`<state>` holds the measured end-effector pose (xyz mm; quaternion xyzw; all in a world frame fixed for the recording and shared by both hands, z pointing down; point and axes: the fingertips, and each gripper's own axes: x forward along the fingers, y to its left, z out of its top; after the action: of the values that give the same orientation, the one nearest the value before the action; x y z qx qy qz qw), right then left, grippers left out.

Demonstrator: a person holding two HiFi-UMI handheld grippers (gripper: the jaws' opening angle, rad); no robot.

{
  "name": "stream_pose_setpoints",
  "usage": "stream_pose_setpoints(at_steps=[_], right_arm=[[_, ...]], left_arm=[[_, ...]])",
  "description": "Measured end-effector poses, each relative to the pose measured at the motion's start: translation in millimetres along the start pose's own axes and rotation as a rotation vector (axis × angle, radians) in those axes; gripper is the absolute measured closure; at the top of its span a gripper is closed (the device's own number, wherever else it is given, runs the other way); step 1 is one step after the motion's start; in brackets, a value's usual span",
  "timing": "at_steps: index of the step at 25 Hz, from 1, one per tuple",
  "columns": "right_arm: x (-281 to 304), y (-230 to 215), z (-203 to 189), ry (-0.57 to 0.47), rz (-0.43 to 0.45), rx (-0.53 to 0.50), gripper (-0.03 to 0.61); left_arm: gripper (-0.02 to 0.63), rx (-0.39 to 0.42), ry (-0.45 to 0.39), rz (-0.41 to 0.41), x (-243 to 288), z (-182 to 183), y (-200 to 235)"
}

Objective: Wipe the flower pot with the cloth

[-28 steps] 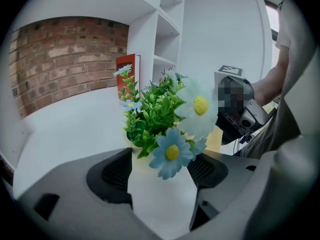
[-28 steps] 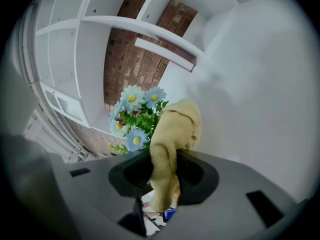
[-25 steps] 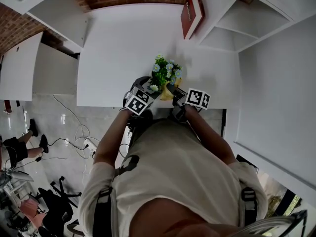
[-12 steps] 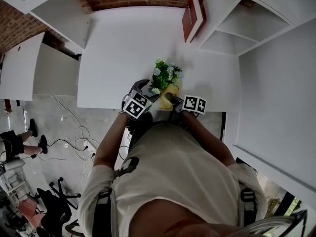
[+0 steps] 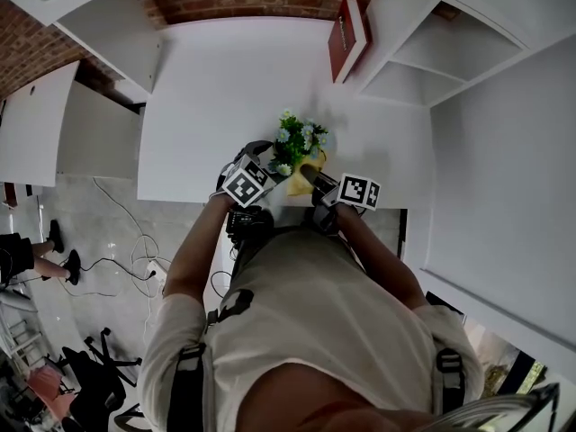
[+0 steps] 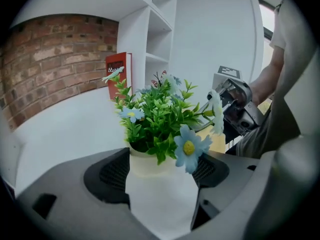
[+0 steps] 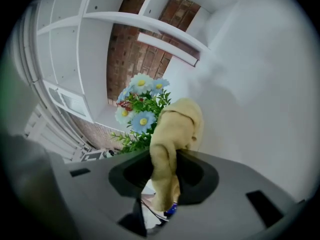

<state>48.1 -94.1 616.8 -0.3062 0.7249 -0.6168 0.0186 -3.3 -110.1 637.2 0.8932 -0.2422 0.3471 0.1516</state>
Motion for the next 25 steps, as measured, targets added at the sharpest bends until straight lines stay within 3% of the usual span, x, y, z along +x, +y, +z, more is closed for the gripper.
stream_pose_setpoints(at_steps=[8,16,20,25], right_arm=[[1.4,-26.0,-16.3,0.046,-0.075,-0.013,0.46],[-1.3,-55.7,-36.8,0.108,-0.167,-0.012,0.459],[-3.6,-53.9,-32.3,0.109,-0.16,-0.017,0.458],[-9.3,-27.0,-12.7,0.046,-0.069,-0.01,0.459]], left_arm=[[0.267,-0.075,-0.066,0.047,3.0,1.4,-19.7],[0.267,-0.112,-0.085,0.031,-3.4,2.1,-31.8],[0.267,-0.133,-0.094,0.032,-13.6,6.8,-16.0],[0.267,-0.112,-0.069,-0.03,-3.6,7.2,-19.5]])
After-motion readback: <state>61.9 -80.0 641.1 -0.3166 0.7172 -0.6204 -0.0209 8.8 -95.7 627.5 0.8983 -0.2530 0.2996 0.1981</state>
